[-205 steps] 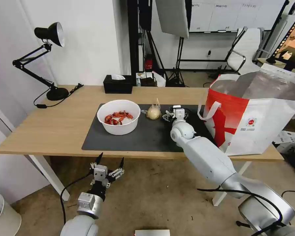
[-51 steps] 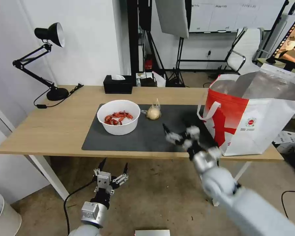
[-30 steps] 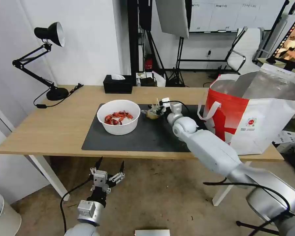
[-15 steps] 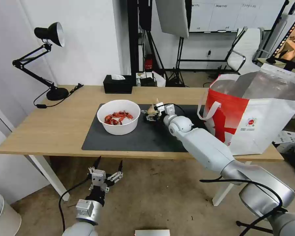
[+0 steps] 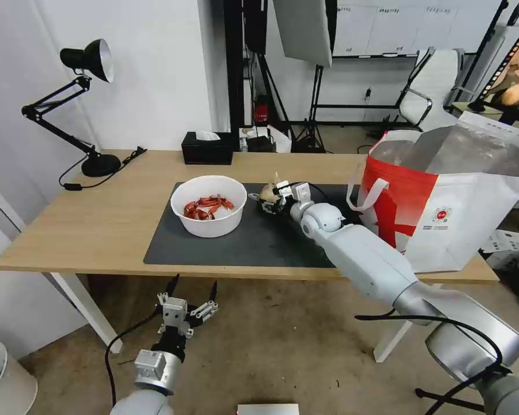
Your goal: Pick up the trash from the table and place it into the takeout bag.
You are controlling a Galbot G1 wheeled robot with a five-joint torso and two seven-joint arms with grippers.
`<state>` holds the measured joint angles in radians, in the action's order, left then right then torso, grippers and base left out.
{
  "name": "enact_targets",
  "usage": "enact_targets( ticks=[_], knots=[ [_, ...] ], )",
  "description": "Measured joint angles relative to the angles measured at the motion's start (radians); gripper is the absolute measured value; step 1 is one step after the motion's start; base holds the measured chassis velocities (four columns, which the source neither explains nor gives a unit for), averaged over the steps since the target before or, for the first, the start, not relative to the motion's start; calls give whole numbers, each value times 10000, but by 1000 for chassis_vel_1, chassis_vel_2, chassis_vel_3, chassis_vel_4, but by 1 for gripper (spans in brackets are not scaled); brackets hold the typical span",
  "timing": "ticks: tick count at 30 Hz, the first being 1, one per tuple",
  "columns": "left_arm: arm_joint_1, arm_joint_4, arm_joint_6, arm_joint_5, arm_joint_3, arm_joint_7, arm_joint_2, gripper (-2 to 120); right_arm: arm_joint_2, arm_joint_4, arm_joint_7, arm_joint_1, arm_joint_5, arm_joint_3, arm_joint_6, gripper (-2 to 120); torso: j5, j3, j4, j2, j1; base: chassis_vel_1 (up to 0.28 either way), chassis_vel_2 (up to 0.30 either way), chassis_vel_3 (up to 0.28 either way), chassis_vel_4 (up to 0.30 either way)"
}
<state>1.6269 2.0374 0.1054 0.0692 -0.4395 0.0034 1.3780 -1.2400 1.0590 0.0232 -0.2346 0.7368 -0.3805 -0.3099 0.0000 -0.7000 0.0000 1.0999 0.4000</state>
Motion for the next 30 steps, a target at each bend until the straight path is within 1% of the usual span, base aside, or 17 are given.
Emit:
enact_targets(
  ticks=[1, 3, 4, 7, 8, 10, 11, 12, 15, 16, 19, 20, 23, 25, 27, 28, 30],
  knots=[
    [12, 4, 3, 0, -3, 0, 0, 100, 87, 218, 74, -104, 1, 32, 151, 41, 0, 0, 1, 1, 0, 0, 0, 0, 0],
    [22, 13, 4, -2, -4, 0, -1, 100, 171, 455, 195, -214, -11, 86, 270, 38, 0, 0, 1, 0, 0, 0, 0, 0, 0],
    [29, 41, 5, -4, -4, 2, -5, 100, 290, 776, 347, -365, -53, 172, 386, 32, 0, 0, 2, 0, 0, 0, 0, 0, 0],
    [52, 127, 7, -13, -10, 3, -3, 100, 853, 2379, 1302, -1042, -318, 569, 682, 18, 3, 0, 0, 1, -1, 0, 0, 0, 0],
    [52, 127, 7, -13, -10, 3, -3, 100, 853, 2379, 1302, -1042, -318, 569, 682, 18, 3, 0, 0, 1, -1, 0, 0, 0, 0],
    [109, 190, 15, -17, -29, 1, 21, 100, 1310, 3572, 1844, -1443, -534, 849, 749, 13, 3, 0, 1, 0, 0, 0, 0, 0, 0],
    [168, 246, 30, -29, -31, 1, 35, 100, 1741, 4546, 2287, -1739, -726, 1084, 780, 10, 2, 2, 1, 1, -1, 0, 0, 0, 0],
    [168, 246, 30, -29, -31, 1, 35, 100, 1741, 4546, 2287, -1739, -726, 1084, 780, 10, 2, 2, 1, 1, -1, 0, 0, 0, 0],
    [228, 276, 132, -68, -9, 2, 53, 100, 2905, 6778, 3375, -2314, -1197, 1643, 761, 7, 2, 3, -3, 2, -3, 0, 0, 0, 0],
    [228, 276, 132, -68, -9, 2, 53, 100, 2905, 6778, 3375, -2314, -1197, 1643, 761, 7, 2, 3, -3, 2, -3, 0, 0, 0, 0],
    [248, 302, 143, -128, 54, 5, 123, 100, 3794, 8448, 4798, -2709, -1471, 2376, 196, 7, 2, 3, -2, 2, -2, 0, 0, 0, 0],
    [248, 302, 143, -128, 54, 5, 123, 100, 3794, 8448, 4798, -2709, -1471, 2376, 196, 7, 2, 3, -2, 2, -2, 0, 0, 0, 0],
    [335, 360, 157, -234, 125, 19, 206, 100, 4350, 9271, 5893, -2945, -1487, 3253, -464, 7, 3, 2, -1, 3, -2, 0, 0, 0, 0],
    [357, 368, 161, -259, 141, 22, 220, 100, 4508, 9426, 5994, -3015, -1457, 3540, -596, 7, 3, 2, -1, 2, -2, 0, 0, 0, 0],
    [396, 370, 166, -301, 157, 37, 223, 100, 4853, 9672, 6312, -3195, -915, 4208, -1053, 7, 2, 2, -1, 3, -2, 0, 0, 0, 0],
    [396, 370, 166, -301, 157, 37, 223, 100, 4853, 9672, 6312, -3195, -915, 4208, -1053, 7, 2, 2, -1, 3, -2, 0, 0, 0, 0],
    [424, 379, 174, -305, 154, 71, 185, 100, 5076, 9674, 6878, -3324, -371, 4595, -1402, 7, 2, 2, 0, 2, -2, 0, 0, 0, 0]
  ],
)
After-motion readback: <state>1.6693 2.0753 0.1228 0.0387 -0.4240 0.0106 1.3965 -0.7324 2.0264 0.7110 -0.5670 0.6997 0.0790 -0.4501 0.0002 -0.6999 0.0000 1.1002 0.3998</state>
